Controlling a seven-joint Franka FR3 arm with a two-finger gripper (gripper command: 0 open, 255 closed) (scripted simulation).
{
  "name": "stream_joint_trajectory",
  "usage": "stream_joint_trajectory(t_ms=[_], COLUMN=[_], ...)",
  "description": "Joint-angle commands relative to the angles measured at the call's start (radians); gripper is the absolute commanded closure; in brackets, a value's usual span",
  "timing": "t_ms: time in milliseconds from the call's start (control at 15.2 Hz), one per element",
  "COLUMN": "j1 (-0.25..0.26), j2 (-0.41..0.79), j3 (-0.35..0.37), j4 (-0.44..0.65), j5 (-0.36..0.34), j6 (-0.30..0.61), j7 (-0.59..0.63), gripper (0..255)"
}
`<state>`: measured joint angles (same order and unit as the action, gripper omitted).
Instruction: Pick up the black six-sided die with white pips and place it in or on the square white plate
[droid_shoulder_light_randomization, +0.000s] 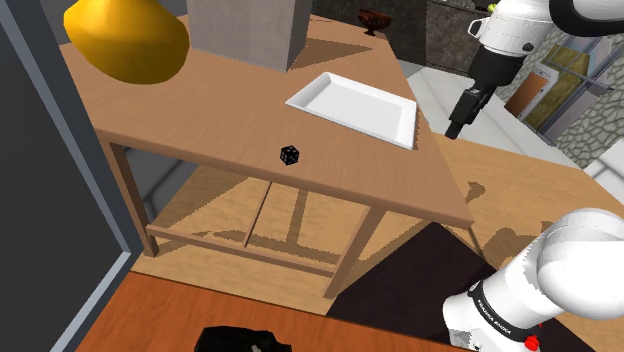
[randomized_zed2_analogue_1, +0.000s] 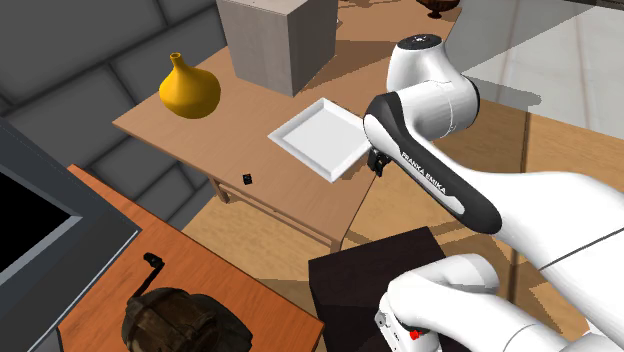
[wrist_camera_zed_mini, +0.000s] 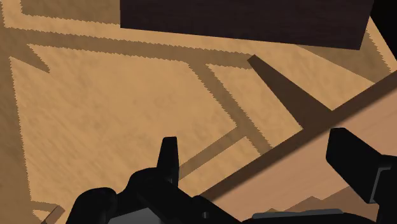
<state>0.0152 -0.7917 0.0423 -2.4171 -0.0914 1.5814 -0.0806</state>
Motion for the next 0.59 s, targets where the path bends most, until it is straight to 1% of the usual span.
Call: stream_joint_trajectory(t_ms=[0,528], j1=[0.000,0.095], j2=[0.000,0.182], j3=[0.000,0.102], j4=[0.000,0.128], j5=[0.000,0.087], j6=[0.000,0.062], j7=[0.000,0.011], gripper=[0,0])
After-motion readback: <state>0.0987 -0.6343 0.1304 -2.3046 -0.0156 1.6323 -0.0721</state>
